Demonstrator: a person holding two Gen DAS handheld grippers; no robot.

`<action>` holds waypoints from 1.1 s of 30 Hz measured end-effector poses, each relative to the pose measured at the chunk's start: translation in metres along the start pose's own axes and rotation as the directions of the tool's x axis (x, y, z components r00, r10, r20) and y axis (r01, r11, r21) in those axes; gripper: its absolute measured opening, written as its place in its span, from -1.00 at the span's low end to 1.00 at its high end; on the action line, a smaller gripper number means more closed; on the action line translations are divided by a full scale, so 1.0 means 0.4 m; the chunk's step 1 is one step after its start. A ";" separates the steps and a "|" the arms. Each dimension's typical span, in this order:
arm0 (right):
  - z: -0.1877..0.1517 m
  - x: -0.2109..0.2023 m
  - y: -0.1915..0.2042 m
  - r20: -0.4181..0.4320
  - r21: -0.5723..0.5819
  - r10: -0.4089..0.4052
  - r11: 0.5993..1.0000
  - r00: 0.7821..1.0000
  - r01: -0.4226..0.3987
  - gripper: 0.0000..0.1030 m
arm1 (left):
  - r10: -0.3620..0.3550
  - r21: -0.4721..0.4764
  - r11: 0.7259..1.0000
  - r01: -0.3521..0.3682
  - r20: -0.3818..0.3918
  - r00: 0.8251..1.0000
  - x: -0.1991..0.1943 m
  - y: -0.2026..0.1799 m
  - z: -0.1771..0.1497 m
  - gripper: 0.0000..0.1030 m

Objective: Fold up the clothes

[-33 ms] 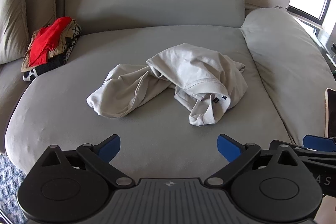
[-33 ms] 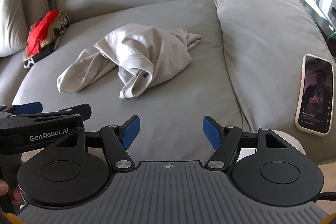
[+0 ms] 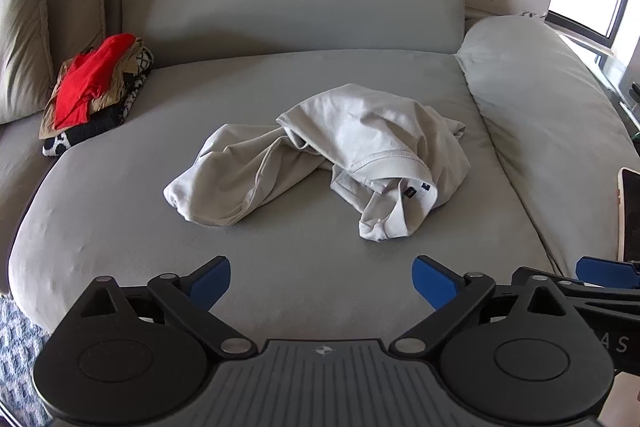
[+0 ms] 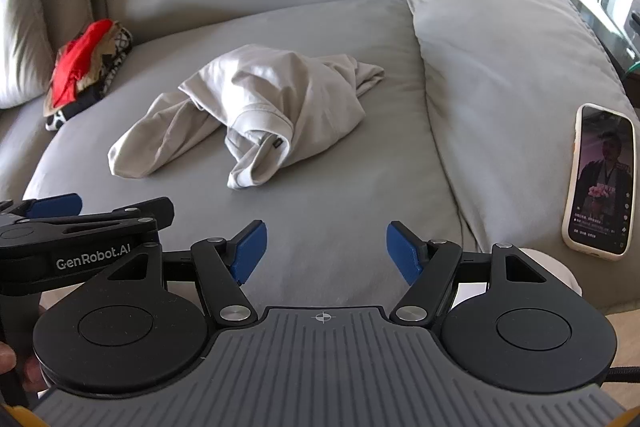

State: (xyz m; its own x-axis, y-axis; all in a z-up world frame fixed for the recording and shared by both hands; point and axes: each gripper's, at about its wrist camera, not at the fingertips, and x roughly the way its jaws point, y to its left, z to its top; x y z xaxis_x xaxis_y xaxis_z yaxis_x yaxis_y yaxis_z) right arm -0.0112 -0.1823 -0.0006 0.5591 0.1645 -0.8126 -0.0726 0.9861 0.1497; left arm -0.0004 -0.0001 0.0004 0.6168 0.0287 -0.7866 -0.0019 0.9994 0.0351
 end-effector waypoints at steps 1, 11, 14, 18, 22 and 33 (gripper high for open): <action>0.000 0.000 0.000 -0.001 0.000 0.000 1.000 1.000 0.000 0.40 | 0.000 0.000 1.000 0.000 0.002 1.000 -0.001 0.000 0.000 0.87; -0.001 -0.001 0.002 -0.004 -0.004 -0.002 1.000 1.000 0.002 0.40 | 0.001 0.000 1.000 -0.001 0.014 1.000 -0.004 -0.001 0.002 0.87; -0.002 -0.002 0.007 0.000 -0.007 -0.003 1.000 1.000 0.003 0.40 | 0.001 0.000 1.000 -0.001 0.013 1.000 -0.004 0.001 0.004 0.87; 0.001 -0.002 0.007 0.000 -0.006 -0.004 1.000 1.000 0.004 0.40 | 0.004 0.004 1.000 -0.004 0.017 1.000 -0.001 0.001 0.000 0.87; 0.004 -0.001 0.002 0.000 -0.003 0.001 1.000 1.000 -0.001 0.40 | 0.005 0.003 1.000 -0.005 0.017 1.000 -0.001 0.000 0.002 0.87; 0.009 0.000 0.004 0.001 -0.006 -0.004 1.000 1.000 0.004 0.40 | 0.007 0.001 1.000 -0.007 0.018 1.000 -0.003 0.003 0.005 0.87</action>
State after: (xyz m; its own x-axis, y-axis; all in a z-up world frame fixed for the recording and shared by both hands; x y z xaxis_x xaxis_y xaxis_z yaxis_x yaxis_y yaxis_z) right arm -0.0085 -0.1810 0.0017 0.5601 0.1608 -0.8127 -0.0752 0.9868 0.1435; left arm 0.0006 0.0009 0.0027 0.6309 0.0352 -0.7750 -0.0055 0.9991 0.0409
